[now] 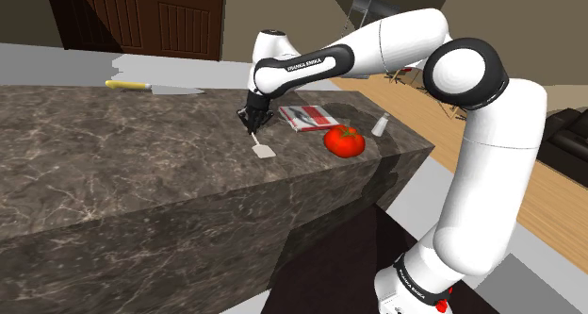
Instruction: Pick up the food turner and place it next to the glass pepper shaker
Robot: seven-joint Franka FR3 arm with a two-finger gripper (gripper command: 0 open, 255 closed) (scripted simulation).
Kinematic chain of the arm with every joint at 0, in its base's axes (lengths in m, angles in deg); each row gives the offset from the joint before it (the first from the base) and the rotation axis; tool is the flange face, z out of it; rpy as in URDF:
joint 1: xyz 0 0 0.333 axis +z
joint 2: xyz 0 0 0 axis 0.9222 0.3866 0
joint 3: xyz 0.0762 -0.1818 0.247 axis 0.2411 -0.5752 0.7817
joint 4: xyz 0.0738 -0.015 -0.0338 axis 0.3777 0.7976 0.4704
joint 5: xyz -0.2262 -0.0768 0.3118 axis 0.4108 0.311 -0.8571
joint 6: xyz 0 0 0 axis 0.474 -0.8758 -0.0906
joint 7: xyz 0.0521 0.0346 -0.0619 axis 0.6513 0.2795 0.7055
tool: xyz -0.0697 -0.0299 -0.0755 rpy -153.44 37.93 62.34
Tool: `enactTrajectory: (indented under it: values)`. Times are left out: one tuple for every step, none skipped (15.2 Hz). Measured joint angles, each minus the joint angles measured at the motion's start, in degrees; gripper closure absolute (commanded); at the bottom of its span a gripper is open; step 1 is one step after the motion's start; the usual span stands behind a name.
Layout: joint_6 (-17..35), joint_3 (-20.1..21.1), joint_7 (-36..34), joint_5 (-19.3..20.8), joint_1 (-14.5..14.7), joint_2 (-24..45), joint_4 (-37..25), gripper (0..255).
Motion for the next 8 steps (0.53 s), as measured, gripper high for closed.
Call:
enactTrajectory:
  values:
    - [0.0, 0.0, 0.0, 0.0, 0.0, 0.0, 0.0, 255]
    - [0.0, 0.0, 0.0, 0.0, 0.0, 0.0, 0.0, 255]
    - [0.0, 0.0, 0.0, 0.0, 0.0, 0.0, 0.0, 255]
    - [0.0, 0.0, 0.0, 0.0, 0.0, 0.0, 0.0, 255]
    - [-0.3, 0.0, 0.1, -0.1, 0.0, -0.2, -0.2, 255]
    - [-0.7, 0.1, 0.2, -0.2, -0.1, -0.6, -0.1, 255]
    - [-1.4, 0.2, 0.2, -0.3, -0.1, -0.8, -0.6, 255]
    - [-1.9, 0.2, 0.2, -0.4, -0.1, -1.2, -0.8, 255]
